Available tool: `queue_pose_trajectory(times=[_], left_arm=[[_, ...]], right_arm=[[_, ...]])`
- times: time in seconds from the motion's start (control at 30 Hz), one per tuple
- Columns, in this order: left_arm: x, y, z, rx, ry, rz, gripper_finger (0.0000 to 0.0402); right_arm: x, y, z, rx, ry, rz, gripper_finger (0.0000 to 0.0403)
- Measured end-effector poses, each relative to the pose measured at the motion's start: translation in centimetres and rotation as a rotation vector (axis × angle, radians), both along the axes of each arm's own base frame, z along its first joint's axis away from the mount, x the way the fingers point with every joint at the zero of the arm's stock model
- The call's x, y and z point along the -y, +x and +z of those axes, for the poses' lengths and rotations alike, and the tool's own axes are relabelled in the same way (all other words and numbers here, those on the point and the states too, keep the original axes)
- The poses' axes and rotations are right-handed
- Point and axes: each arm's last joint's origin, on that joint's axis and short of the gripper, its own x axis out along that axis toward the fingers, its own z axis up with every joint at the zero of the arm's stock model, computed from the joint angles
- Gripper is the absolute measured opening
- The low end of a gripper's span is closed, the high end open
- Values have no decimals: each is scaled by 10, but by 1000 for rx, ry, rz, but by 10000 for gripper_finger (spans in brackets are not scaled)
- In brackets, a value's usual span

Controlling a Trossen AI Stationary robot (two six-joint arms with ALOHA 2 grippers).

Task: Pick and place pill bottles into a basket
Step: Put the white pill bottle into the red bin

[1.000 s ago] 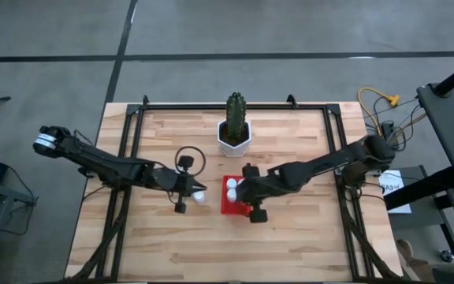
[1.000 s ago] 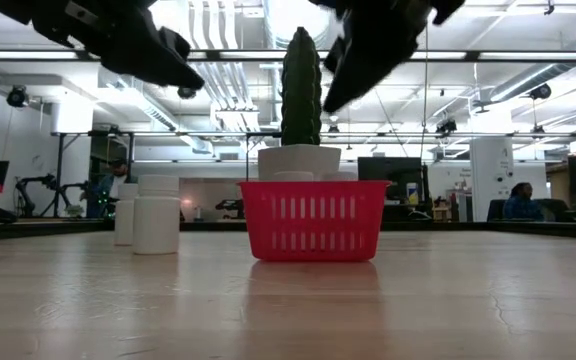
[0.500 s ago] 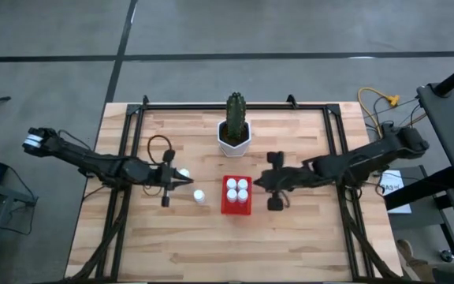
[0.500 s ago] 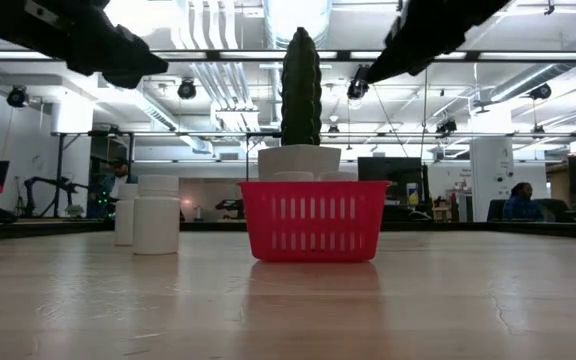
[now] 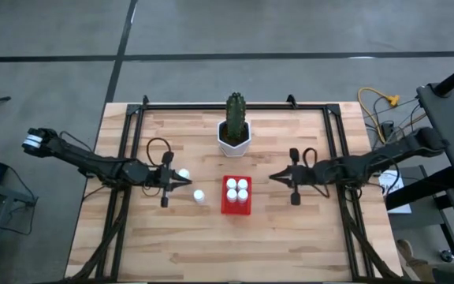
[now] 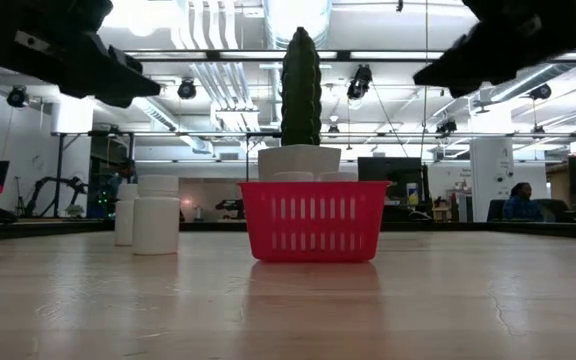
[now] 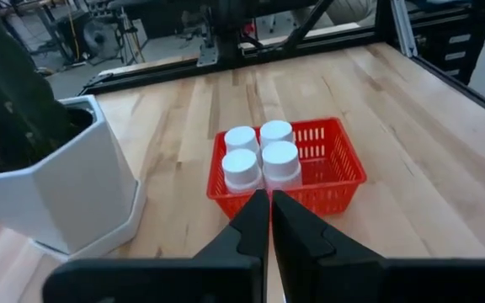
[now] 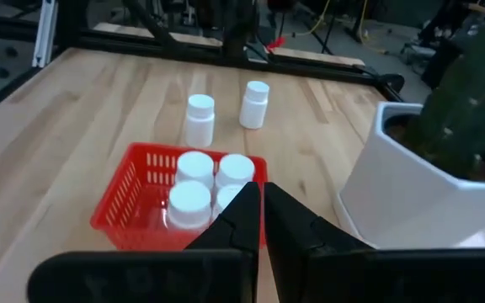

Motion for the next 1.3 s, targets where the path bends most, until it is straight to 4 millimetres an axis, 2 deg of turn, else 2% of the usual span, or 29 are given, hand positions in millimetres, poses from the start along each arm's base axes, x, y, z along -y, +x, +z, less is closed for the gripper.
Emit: queue_pose_trajectory(times=[0.2,0.4,0.63,0.87,1.03,1.3], left_arm=[[0,0,-7,-15,0,0,0],[0,1,-13,-44,12,2,0],[0,4,-18,-78,99,14,0],[-4,5,-19,-81,144,138,6],[-5,0,-13,-44,126,138,55],[-8,-8,-20,-135,40,173,188]], right_arm=[[5,-17,-15,4,2,0,9],[6,-24,-29,7,24,-6,9],[7,-25,-30,5,4,0,9],[7,-25,-31,2,3,0,9],[7,-25,-31,1,3,0,9],[7,-25,-31,1,3,0,9]])
